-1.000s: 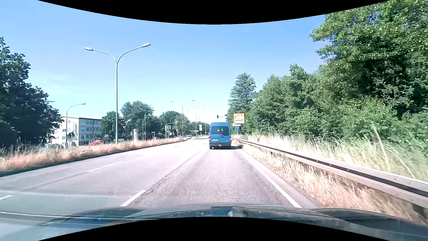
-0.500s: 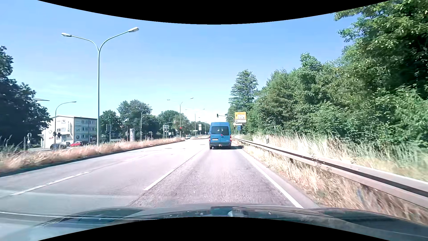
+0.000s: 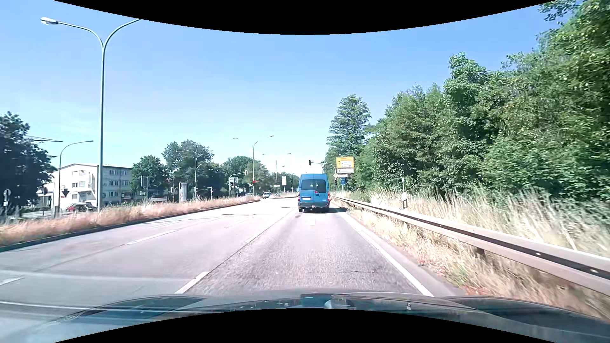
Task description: Follow the waypoints while adhering to traffic rules and regulations
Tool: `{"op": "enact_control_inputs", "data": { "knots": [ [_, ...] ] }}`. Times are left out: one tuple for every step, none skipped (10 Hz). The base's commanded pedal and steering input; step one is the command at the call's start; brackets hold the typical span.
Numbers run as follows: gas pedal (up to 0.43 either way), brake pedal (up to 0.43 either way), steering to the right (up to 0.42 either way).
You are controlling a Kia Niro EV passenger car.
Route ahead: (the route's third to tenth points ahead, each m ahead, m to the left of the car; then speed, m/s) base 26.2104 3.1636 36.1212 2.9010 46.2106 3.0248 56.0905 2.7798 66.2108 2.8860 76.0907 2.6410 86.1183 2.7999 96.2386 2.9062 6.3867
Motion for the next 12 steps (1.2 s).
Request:
{"op": "enact_control_inputs", "data": {
  "knots": [
    [0.169,0.0,-0.001],
    [0.177,0.0,-0.001],
    [0.189,0.0,-0.001],
    [0.189,0.0,-0.001],
    [0.197,0.0,-0.001],
    [0.197,0.0,-0.001],
    [0.197,0.0,-0.001],
    [0.197,0.0,-0.001],
    [0.197,0.0,-0.001],
    [0.197,0.0,-0.001],
    [0.197,0.0,-0.001],
    [0.197,0.0,-0.001]
  ]
}}
